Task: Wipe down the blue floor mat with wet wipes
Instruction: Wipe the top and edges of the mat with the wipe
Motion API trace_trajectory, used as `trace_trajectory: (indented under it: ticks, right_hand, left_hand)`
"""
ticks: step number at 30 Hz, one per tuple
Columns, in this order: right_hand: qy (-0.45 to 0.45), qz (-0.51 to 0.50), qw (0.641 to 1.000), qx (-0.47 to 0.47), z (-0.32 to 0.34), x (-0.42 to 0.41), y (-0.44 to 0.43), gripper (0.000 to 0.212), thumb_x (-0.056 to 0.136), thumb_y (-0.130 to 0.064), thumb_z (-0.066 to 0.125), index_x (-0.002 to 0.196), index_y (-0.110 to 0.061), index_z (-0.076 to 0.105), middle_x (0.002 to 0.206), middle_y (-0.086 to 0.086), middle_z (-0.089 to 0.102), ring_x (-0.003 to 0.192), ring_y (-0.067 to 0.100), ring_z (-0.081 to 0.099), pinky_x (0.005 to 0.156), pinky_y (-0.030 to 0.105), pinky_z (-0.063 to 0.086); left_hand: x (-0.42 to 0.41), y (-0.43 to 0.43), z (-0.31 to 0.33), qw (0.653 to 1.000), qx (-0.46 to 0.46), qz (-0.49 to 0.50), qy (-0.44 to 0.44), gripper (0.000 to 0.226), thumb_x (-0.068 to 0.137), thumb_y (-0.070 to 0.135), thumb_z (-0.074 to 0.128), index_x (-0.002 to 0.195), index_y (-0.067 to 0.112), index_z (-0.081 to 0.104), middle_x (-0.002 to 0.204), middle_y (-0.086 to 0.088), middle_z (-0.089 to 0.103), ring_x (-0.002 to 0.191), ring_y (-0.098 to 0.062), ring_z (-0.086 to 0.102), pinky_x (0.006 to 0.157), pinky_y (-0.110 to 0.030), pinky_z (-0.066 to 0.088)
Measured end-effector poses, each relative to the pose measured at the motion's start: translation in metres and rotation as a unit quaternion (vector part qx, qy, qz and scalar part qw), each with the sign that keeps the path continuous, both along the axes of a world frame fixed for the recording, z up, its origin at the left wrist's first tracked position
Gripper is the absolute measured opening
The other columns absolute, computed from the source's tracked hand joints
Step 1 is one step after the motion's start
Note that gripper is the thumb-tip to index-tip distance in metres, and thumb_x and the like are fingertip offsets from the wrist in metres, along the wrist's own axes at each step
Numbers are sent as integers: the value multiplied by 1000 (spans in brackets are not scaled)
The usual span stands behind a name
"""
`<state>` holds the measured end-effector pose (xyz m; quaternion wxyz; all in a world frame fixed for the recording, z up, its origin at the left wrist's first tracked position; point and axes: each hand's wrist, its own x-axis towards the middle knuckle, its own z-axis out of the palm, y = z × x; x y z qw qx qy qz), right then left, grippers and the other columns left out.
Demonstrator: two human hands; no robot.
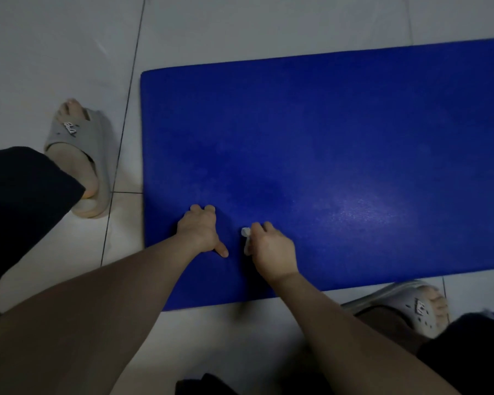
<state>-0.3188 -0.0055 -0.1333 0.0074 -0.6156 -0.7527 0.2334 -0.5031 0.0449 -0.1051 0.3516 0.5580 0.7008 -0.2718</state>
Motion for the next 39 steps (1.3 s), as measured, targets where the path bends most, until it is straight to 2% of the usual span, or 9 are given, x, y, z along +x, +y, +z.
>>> trace_trajectory:
  ticks: [2, 6, 13, 16, 21, 29, 33, 37, 39]
  right_hand:
    - [-27, -22, 999, 6, -1, 27, 9, 24, 79, -19, 74, 93, -15, 56, 86, 6, 60, 66, 28, 61, 49, 27, 31]
    - [-88, -134, 987, -4, 0, 92, 30, 19, 89, -17, 65, 103, -12, 53, 102, 10, 61, 83, 32, 64, 57, 32, 39]
    - [-105, -379, 919, -15, 6, 153, 58, 21, 101, -21, 54, 111, -3, 53, 114, 21, 59, 94, 40, 61, 68, 38, 38]
    - [-32, -365, 930, 36, -5, 116, 55, 26, 105, -27, 49, 103, -3, 58, 104, 19, 63, 83, 37, 62, 66, 38, 44]
    - [-1, -222, 972, 75, -17, 30, 42, 20, 100, -23, 60, 87, -9, 58, 79, 11, 60, 53, 25, 53, 44, 30, 39]
    - [3, 35, 996, 82, -13, -21, 34, 18, 87, -23, 76, 81, -15, 61, 71, 2, 59, 50, 17, 53, 39, 25, 35]
    - [-27, -79, 996, 3, -6, 43, 59, 17, 86, -20, 68, 102, -16, 62, 104, 1, 65, 85, 26, 66, 61, 33, 51]
    - [-78, -220, 972, -9, 4, 116, 88, 4, 87, -14, 60, 85, -17, 58, 93, 6, 65, 79, 31, 65, 53, 30, 40]
    - [-75, -310, 948, -19, 4, 143, 100, 4, 92, -19, 60, 93, -15, 60, 98, 11, 66, 86, 34, 66, 58, 33, 38]
  left_hand:
    - [-1, 0, 0, 1000, 0, 3, -6, 112, 47, 58, 97, 135, 20, 39, 130, -8, 40, 99, -19, 43, 72, -33, 49]
    - [-2, -1, -1, 1000, 2, 1, -10, 112, 48, 58, 97, 136, 19, 39, 130, -8, 40, 99, -18, 44, 72, -33, 48]
    - [-1, -1, -2, 1000, 5, -2, -8, 113, 49, 58, 96, 137, 20, 38, 129, -8, 40, 99, -18, 44, 72, -33, 48]
    - [0, -1, -4, 1000, 5, 1, -6, 113, 49, 57, 96, 138, 20, 38, 127, -8, 40, 99, -18, 44, 72, -32, 47]
    - [-1, 0, -6, 1000, 1, -3, -1, 112, 49, 58, 96, 137, 20, 38, 127, -7, 40, 99, -18, 43, 73, -32, 48]
    - [-1, 2, -4, 1000, -6, -21, 11, 111, 50, 60, 95, 137, 21, 38, 129, -8, 42, 98, -18, 44, 69, -32, 47]
    - [-2, 7, 2, 999, -34, -23, -1, 106, 55, 58, 94, 137, 20, 38, 133, -7, 43, 107, -20, 52, 81, -34, 55]
    - [-15, 21, 9, 999, -38, -18, -22, 54, 73, 46, 87, 108, 18, 56, 110, 0, 62, 87, -14, 58, 73, -30, 54]
    - [-28, 31, 14, 1000, -5, -3, -8, 49, 71, 49, 87, 96, 19, 56, 97, 2, 64, 81, -13, 59, 66, -30, 50]
